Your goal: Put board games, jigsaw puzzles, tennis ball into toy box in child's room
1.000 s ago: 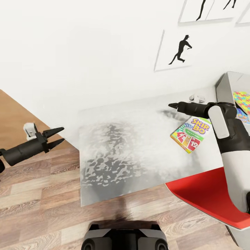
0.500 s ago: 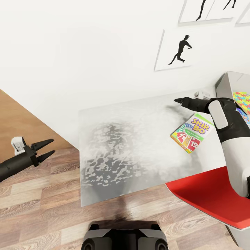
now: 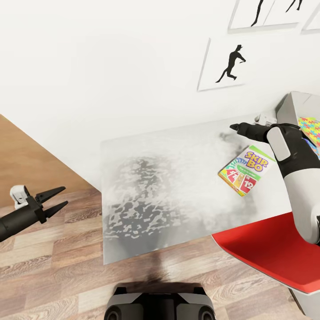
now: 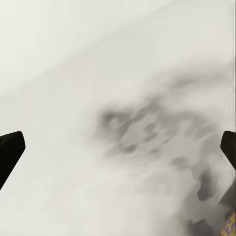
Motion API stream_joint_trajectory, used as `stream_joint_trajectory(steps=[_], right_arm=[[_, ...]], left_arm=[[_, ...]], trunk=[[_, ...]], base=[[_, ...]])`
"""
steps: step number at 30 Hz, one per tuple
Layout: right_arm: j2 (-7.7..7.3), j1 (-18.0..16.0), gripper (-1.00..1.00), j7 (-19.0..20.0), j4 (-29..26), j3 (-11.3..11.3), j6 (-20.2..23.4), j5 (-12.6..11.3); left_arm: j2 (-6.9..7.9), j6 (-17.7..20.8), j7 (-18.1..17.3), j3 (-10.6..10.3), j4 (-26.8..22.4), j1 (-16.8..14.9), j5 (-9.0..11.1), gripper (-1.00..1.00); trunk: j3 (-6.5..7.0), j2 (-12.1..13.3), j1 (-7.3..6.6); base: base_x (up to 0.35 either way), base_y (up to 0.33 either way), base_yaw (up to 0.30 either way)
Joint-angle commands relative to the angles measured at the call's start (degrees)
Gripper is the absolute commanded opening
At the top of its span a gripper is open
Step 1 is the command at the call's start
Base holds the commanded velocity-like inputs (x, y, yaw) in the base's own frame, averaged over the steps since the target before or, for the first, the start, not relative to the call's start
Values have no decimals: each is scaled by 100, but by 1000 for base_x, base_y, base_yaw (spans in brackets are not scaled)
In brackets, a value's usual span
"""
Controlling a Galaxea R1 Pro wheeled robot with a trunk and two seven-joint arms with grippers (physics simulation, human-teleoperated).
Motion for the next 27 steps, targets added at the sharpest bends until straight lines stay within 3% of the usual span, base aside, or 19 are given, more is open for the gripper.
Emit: stream_joint_trajectory(steps=[1, 27], right_arm=[[-6, -13, 100, -11, 22, 19, -4, 11], [-27, 54, 100, -31, 575, 53, -139, 81]], left_arm=[[-1, 21, -66, 10, 0, 15, -47, 100], [-28, 6, -159, 12, 7, 89, -56, 100]], trunk=[[-6, -7, 2], [-6, -7, 2]], base=[[0, 0, 0], [0, 0, 0]])
